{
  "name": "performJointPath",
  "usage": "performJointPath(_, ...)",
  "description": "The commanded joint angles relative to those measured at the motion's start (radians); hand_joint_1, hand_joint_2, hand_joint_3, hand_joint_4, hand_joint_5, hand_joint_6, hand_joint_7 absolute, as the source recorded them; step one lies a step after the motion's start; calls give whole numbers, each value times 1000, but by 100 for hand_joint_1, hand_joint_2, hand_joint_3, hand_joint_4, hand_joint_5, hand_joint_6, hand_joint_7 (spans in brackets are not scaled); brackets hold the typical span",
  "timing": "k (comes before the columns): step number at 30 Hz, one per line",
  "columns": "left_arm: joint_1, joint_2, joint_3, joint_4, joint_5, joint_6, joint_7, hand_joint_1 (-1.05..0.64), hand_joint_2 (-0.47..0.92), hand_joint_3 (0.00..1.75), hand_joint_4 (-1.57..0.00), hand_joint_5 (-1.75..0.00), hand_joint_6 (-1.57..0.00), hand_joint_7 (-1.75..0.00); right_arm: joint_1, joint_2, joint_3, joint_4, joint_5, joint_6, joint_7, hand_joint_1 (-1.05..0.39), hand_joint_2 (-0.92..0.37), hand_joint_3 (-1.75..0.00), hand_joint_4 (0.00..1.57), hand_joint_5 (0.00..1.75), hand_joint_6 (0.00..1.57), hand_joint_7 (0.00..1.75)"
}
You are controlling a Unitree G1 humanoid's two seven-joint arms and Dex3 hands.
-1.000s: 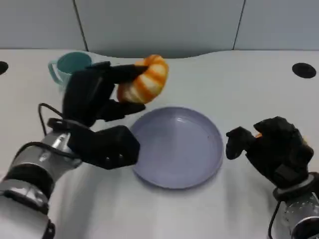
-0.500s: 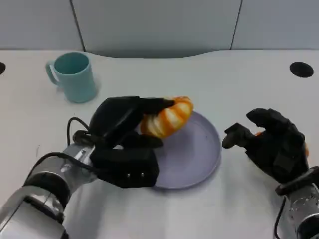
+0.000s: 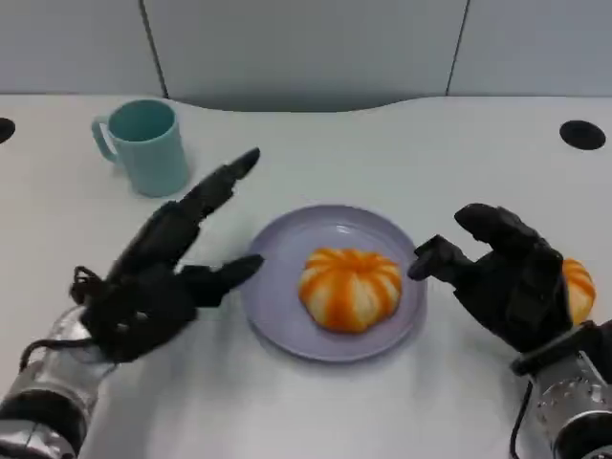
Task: Grasp the bread from the table and place it into the plate.
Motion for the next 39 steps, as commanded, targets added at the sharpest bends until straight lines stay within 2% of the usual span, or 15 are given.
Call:
performJointPath(1,87,-71,270,-127,-525,244,-644,-105,92,50,0,0,-1,0,-24,-10,-15,28,15,-18,54,-46,-91,-1,85,83,109,0)
performJointPath(3,146,-84,362,-179,-691,385,-839,-105,92,52,0,0,0,0,-17,-9,-17,18,18,-17,59,-47,-91,-1,86,83,110,1)
performJointPath(5,211,-75,401,-220,-763,497,-913,-105,92,55,0,0,0,0,-10,-11,-17,8,18,-14,63,-47,-91,-1,86,83,110,1)
performJointPath(7,284,-62,439,-286,-852,708,-971,-105,92,46,-2,-1,-6,-2,1,-24,-3,-2,-1,-14,46,-51,-91,0,88,85,112,1)
performJointPath(9,345,-61,458,-364,-915,868,-978,-105,92,41,-7,-4,-8,-3,8,-36,6,-2,-13,-20,49,-52,-91,0,89,86,112,1)
performJointPath(12,439,-85,471,-492,-972,1017,-941,-105,92,38,-10,-6,-8,-3,17,-47,5,-3,-9,-4,64,-48,-92,-1,89,85,110,0)
performJointPath(14,494,-116,481,-514,-989,1075,-941,-105,92,31,-13,-8,-8,-2,41,-40,-5,-36,3,-2,25,-46,-90,-1,97,71,112,1)
performJointPath(15,510,-127,486,-518,-991,1101,-940,-105,92,26,-15,-10,-7,-2,52,-34,-8,-52,7,-10,6,-50,-91,0,94,81,114,1)
performJointPath(18,503,-139,497,-474,-973,1125,-972,-104,92,21,-12,-9,-6,-1,76,-34,-2,-97,4,-46,-5,-53,-92,-5,78,113,113,0)
performJointPath(19,497,-140,500,-463,-970,1131,-987,-104,92,20,-10,-8,-8,-2,78,-35,-2,-98,4,-69,1,-53,-92,-8,75,118,112,0)
performJointPath(24,490,-141,517,-457,-953,1136,-1009,-104,92,19,-10,-9,-11,-3,69,-34,-16,-65,22,-122,35,-54,-92,-7,74,121,113,1)
performJointPath(26,503,-141,523,-487,-938,1117,-993,-105,92,22,-20,-16,-4,-1,57,-42,-19,-24,16,-157,70,-57,-92,-15,75,113,109,0)
performJointPath(31,504,-139,533,-496,-904,1080,-982,-105,92,24,-23,-19,0,0,46,-64,-1,12,-19,-212,83,-66,-92,-17,84,97,113,2)
performJointPath(36,488,-131,543,-466,-893,1068,-1019,-105,92,20,-31,-28,-9,-4,35,-74,6,25,-27,-230,120,-61,-92,-16,85,88,111,0)
performJointPath(39,473,-128,551,-441,-881,1037,-1029,-105,92,18,-33,-51,-20,-4,30,-80,14,28,-32,-215,121,-52,-92,-10,89,76,112,0)
